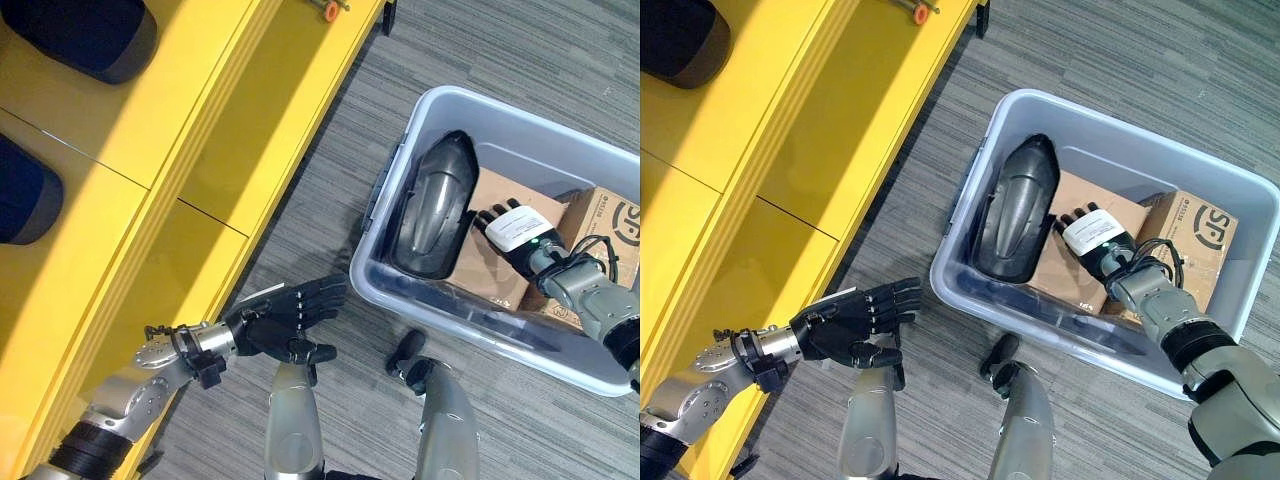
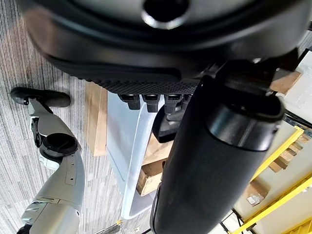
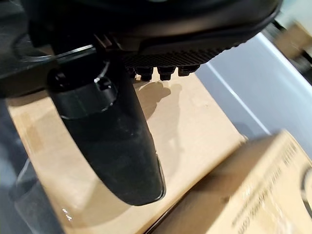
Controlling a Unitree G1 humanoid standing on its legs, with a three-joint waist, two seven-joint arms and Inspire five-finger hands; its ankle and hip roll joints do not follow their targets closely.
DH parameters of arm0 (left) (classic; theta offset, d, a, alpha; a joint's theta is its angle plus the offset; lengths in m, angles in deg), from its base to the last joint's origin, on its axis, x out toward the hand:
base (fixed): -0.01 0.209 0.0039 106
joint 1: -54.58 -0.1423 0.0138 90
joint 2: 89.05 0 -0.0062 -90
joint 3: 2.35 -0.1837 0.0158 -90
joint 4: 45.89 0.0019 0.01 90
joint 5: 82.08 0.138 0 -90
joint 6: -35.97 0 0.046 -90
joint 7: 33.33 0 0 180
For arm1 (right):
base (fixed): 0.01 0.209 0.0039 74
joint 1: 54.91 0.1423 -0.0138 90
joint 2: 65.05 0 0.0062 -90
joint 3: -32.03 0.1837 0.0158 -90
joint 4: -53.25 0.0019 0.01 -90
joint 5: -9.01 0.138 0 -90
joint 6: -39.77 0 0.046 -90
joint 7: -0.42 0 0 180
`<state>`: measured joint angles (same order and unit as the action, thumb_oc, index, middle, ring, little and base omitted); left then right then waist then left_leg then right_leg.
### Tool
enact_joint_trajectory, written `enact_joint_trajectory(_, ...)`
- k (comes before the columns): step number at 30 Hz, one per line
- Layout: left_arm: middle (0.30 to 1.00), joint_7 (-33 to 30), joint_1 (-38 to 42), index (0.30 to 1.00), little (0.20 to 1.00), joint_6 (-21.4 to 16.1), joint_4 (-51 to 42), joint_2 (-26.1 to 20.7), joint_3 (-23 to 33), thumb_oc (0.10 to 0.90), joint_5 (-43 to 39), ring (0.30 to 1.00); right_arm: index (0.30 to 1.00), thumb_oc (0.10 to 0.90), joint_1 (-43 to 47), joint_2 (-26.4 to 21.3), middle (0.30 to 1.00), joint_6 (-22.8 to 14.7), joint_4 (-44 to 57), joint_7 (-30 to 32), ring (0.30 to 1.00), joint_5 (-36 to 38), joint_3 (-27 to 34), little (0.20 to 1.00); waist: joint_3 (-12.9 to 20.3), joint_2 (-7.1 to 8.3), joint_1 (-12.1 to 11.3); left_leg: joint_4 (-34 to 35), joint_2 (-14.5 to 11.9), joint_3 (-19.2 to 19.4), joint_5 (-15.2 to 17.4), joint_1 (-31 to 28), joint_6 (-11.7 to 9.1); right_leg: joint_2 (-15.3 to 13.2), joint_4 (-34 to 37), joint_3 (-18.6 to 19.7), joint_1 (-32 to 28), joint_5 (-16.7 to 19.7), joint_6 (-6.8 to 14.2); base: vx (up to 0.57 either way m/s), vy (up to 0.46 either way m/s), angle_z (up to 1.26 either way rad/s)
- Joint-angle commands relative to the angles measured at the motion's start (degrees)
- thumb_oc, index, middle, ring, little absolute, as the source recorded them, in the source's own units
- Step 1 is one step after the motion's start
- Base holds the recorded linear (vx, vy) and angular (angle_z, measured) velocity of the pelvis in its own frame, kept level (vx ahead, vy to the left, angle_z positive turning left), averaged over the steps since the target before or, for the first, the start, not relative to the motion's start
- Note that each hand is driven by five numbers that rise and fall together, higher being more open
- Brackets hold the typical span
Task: Move parts from the plastic box to the shelf.
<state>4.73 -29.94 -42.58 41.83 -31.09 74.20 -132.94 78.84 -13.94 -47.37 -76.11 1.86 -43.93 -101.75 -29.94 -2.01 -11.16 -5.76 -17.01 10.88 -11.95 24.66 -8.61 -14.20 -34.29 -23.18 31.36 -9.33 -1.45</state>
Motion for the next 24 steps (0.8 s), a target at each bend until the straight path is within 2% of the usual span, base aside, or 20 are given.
enact_joint_trajectory(1,1.0,2.6,0.8,1.0,1.0,-1.9,-5.1,2.4,0.2,0.9,-1.5,1.0,1.0,0.9,6.3,-1.8,1.0,10.5,-8.6,-3.1,1.0,3.1,2.6,1.0,0.1,-0.51,0.2,2.4,-1.2,1.2,-1.0,0.9,-0.1,2.8,0.5,-0.3,-4.1,-1.0,2.8,0.0,0.0,0.0)
enact_joint_trajectory(3,1.0,3.2,1.1,1.0,1.0,-1.1,-5.2,2.4,0.7,0.9,-1.3,1.0,1.0,0.9,7.4,-1.4,1.0,14.0,-12.4,-5.3,1.0,5.3,3.2,1.0,0.1,-0.57,-0.2,2.6,-1.2,1.2,-1.1,0.8,-0.2,2.9,0.7,-0.4,-4.4,-1.0,2.7,0.0,0.0,0.0)
enact_joint_trajectory(5,1.0,3.5,1.5,1.0,1.0,-0.3,-5.2,2.6,1.0,0.9,-1.2,1.0,1.0,0.9,7.8,-0.8,1.0,18.5,-15.7,-7.1,1.0,3.3,3.5,1.0,0.1,-0.64,-0.4,2.6,-1.2,1.1,-1.1,0.7,-0.2,3.0,0.7,-0.5,-4.6,-1.0,2.6,0.0,0.0,0.0)
enact_joint_trajectory(7,1.0,3.8,2.0,1.0,1.0,0.4,-5.6,2.6,1.1,0.9,-0.9,1.0,1.0,0.9,7.9,0.0,1.0,25.6,-20.6,-7.6,1.0,4.1,5.7,1.0,0.1,-0.88,-0.6,3.0,-1.2,1.0,-1.3,0.5,-0.2,3.2,1.0,-0.5,-4.9,-0.9,2.5,0.0,0.0,0.0)
enact_joint_trajectory(9,1.0,4.1,2.1,1.0,1.0,0.5,-5.6,2.5,1.0,0.9,-0.9,1.0,1.0,0.9,8.0,0.4,1.0,27.3,-22.4,-6.5,1.0,4.8,6.7,1.0,0.1,-1.0,-0.7,3.1,-1.1,0.9,-1.3,0.4,-0.2,3.3,1.2,-0.5,-5.0,-0.8,2.6,0.0,0.0,0.0)
enact_joint_trajectory(11,1.0,4.5,2.4,1.0,1.0,1.0,-5.9,2.5,1.2,0.9,-1.1,1.0,1.0,0.9,8.5,0.5,1.0,26.6,-24.1,-3.1,1.0,6.8,7.9,1.0,0.1,-1.2,-0.8,3.3,-0.9,0.8,-1.3,0.2,-0.2,3.3,1.4,-0.5,-5.2,-0.7,2.6,0.0,0.0,0.0)
enact_joint_trajectory(12,1.0,4.5,2.7,1.0,1.0,1.4,-6.2,2.4,1.2,0.9,-1.3,1.0,1.0,0.9,9.6,0.1,1.0,24.7,-24.3,2.9,1.0,8.8,7.9,1.0,0.1,-1.38,-1.0,3.4,-0.8,0.8,-1.4,0.0,-0.1,3.4,1.8,-0.6,-5.5,-0.5,2.5,0.0,0.0,0.0)
enact_joint_trajectory(17,1.0,4.1,2.2,1.0,1.0,1.6,-6.8,1.4,1.5,0.9,-2.6,1.0,1.0,0.9,11.5,-1.9,1.0,21.2,-19.2,9.8,1.0,11.3,7.0,1.0,0.1,-1.26,-0.5,3.5,-0.8,1.0,-1.2,-0.3,-0.1,3.6,2.5,-0.3,-5.8,-0.1,2.6,0.0,0.002,0.01)
enact_joint_trajectory(18,1.0,3.9,1.8,1.0,1.0,1.7,-7.4,1.3,1.7,0.9,-2.6,1.0,1.0,0.9,11.3,-2.6,1.0,18.3,-17.0,13.6,1.0,10.8,7.3,1.0,0.1,-1.15,-0.3,3.5,-0.8,1.0,-1.2,-0.4,-0.1,3.8,2.8,-0.2,-5.9,0.0,2.6,0.0,0.0,0.0)
enact_joint_trajectory(20,1.0,3.4,1.4,1.0,1.0,1.5,-7.7,1.1,1.7,0.9,-3.0,1.0,1.0,0.9,11.3,-3.5,1.0,16.6,-14.1,15.6,1.0,10.3,7.5,1.0,0.1,-1.04,0.0,3.5,-0.9,1.2,-1.2,-0.5,0.0,3.9,2.9,0.0,-5.9,0.1,2.7,-0.01,0.014,-0.02)
enact_joint_trajectory(24,1.0,1.9,0.4,1.0,1.0,0.6,-8.2,1.4,1.4,0.9,-3.6,1.0,1.0,0.9,8.8,-6.0,1.0,8.9,-3.5,24.6,1.0,9.2,10.4,1.0,0.1,-0.75,1.4,3.4,-1.2,1.8,-1.0,-0.8,0.0,4.2,3.2,0.7,-6.0,0.1,2.9,-0.01,0.041,-0.04)
